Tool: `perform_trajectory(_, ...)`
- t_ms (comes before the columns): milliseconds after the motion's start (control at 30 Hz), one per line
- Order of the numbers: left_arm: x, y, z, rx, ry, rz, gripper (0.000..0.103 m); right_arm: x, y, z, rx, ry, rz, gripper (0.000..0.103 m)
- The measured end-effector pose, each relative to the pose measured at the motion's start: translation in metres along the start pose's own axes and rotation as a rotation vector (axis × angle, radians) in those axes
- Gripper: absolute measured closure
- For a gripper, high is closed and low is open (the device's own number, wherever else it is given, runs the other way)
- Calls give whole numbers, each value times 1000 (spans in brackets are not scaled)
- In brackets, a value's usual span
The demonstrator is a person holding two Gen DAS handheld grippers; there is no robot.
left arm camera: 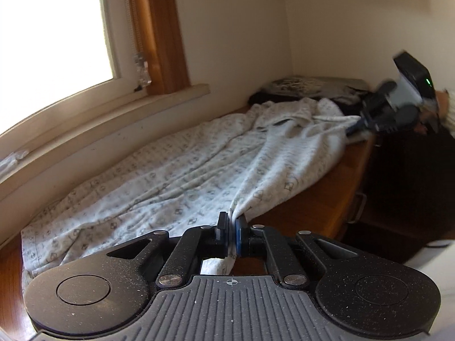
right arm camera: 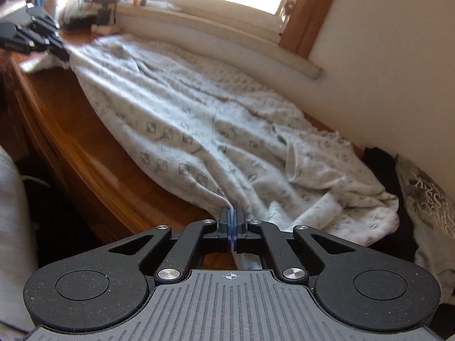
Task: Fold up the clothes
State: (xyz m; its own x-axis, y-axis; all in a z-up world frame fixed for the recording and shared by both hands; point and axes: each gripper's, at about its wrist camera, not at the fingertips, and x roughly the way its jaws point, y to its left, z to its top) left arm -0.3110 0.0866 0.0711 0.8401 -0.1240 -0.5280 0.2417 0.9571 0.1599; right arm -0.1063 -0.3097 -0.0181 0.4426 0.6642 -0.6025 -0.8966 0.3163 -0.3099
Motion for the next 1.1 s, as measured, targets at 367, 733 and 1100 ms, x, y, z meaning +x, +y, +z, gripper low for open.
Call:
perform_trajectory(367,-26,9,-29,-61,59,-59,79,-32,-3,-4,13,32,148,82)
perform_trajectory(733,-44,101,-68,-254,91,243,58,31,12,16,189,-97,119,47)
perform_trajectory(1100,-45,128,-93,-341,115,265,54,55,7,-10,362,-160,66,43)
